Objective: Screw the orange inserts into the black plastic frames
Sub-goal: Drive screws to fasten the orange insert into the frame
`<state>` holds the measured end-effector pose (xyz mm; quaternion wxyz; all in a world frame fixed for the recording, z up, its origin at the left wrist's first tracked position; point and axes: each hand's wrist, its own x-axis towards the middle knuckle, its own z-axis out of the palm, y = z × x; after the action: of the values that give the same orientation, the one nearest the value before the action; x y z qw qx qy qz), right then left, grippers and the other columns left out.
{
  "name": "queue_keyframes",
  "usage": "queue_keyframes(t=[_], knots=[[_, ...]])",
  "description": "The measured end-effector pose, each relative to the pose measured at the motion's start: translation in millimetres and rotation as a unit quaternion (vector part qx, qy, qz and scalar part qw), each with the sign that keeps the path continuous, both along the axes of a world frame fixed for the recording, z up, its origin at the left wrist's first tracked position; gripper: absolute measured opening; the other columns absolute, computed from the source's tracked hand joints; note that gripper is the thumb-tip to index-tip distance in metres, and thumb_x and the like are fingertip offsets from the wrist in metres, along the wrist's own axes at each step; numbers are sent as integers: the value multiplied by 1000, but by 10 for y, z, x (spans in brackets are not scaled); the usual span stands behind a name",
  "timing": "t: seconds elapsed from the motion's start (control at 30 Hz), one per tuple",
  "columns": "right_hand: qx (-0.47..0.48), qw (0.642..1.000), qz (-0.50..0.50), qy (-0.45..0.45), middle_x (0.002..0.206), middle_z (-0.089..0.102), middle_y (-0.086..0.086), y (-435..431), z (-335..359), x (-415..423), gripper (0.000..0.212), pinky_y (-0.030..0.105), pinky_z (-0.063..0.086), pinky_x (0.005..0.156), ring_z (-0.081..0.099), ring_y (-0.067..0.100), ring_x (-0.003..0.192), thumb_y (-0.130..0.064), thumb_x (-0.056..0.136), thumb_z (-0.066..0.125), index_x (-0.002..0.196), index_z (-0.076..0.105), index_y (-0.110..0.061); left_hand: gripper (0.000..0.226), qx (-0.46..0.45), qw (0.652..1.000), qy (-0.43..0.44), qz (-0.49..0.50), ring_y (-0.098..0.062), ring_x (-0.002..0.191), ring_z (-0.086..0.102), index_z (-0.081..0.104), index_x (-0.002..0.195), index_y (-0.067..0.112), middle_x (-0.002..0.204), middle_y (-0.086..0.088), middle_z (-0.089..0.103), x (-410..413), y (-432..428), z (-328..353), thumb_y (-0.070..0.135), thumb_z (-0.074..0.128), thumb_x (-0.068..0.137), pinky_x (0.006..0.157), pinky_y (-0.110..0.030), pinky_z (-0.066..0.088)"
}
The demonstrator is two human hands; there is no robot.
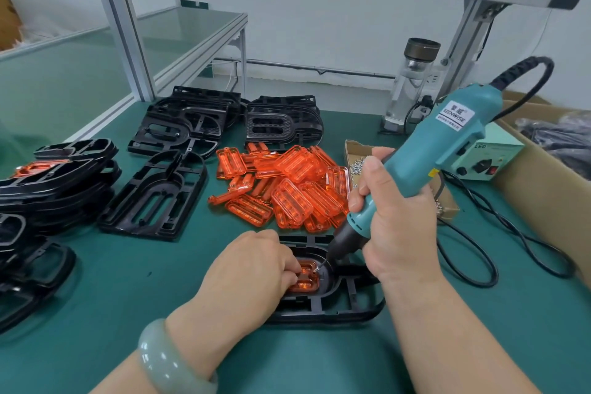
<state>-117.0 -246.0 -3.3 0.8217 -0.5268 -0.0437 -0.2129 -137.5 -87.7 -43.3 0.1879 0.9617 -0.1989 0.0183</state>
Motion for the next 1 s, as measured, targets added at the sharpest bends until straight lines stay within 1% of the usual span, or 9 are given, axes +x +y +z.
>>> queue_keyframes(t=[0.07, 0.23, 0.37, 0.43, 0.57, 0.63, 0.77, 0.87, 1.0], knots=[[-10, 1000, 7, 2, 56, 52, -7, 8, 7, -6, 20, 21, 40, 43, 47, 12, 43, -19, 81, 63, 97, 54, -12, 23, 1, 1000, -3, -2, -11, 101, 48, 67, 109, 40, 92, 11, 46, -2, 1, 4, 38, 51, 92, 84, -22, 39], [-33, 999, 22, -3, 58, 51, -3, 39, 41, -24, 22, 23, 40, 45, 47, 14, 44, -18, 81, 63, 98, 53, -9, 24, 0, 1000, -6, 0, -12, 102, 49, 67, 111, 40, 99, 9, 52, -5, -10, 24, 38, 51, 92, 87, -24, 40], [-81, 996, 42, -15, 56, 51, -4, 114, 59, -23, 18, 24, 42, 48, 47, 15, 46, -18, 80, 64, 96, 56, -16, 24, 6, 1000, -2, 1, -12, 104, 48, 67, 111, 39, 101, 8, 52, -8, -17, 50, 36, 51, 93, 87, -24, 40], [-101, 992, 71, -22, 55, 50, -4, 144, 65, -18, 20, 23, 42, 49, 47, 14, 45, -18, 80, 65, 98, 57, -17, 23, 12, 1000, 0, -1, -12, 102, 47, 68, 108, 37, 99, 8, 52, -8, -20, 63, 34, 51, 93, 86, -24, 40], [-127, 976, 170, -49, 56, 48, -2, 152, 86, -9, 21, 21, 42, 48, 45, 12, 45, -15, 83, 63, 103, 56, -12, 25, 52, 999, 2, -8, -10, 102, 46, 67, 107, 32, 102, 7, 51, -5, -37, 87, 35, 45, 95, 87, -27, 42], [-126, 973, 187, -55, 56, 47, -3, 146, 82, -6, 20, 21, 42, 48, 45, 12, 45, -15, 85, 61, 103, 55, -11, 25, 60, 998, 3, -8, -9, 103, 45, 66, 108, 32, 102, 8, 50, -8, -38, 95, 35, 44, 96, 87, -27, 42], [-100, 978, 174, -51, 56, 46, -3, 132, 48, 17, 18, 22, 41, 48, 44, 10, 42, -13, 85, 59, 102, 54, -12, 26, 54, 998, -2, -13, -9, 103, 47, 65, 111, 35, 102, 8, 50, -21, -32, 104, 36, 44, 96, 86, -23, 40], [-91, 980, 170, -43, 57, 45, -1, 124, 35, 34, 17, 23, 41, 48, 44, 12, 42, -13, 84, 60, 100, 56, -13, 26, 59, 998, -6, -18, -11, 103, 48, 66, 110, 33, 103, 7, 51, -16, -36, 104, 34, 44, 96, 85, -22, 39], [-94, 976, 190, -49, 57, 46, -2, 119, 37, 29, 17, 22, 41, 47, 44, 11, 43, -11, 84, 60, 101, 56, -14, 26, 70, 997, -12, -23, -11, 100, 48, 67, 107, 29, 101, 6, 52, -14, -38, 106, 33, 43, 96, 82, -21, 37]])
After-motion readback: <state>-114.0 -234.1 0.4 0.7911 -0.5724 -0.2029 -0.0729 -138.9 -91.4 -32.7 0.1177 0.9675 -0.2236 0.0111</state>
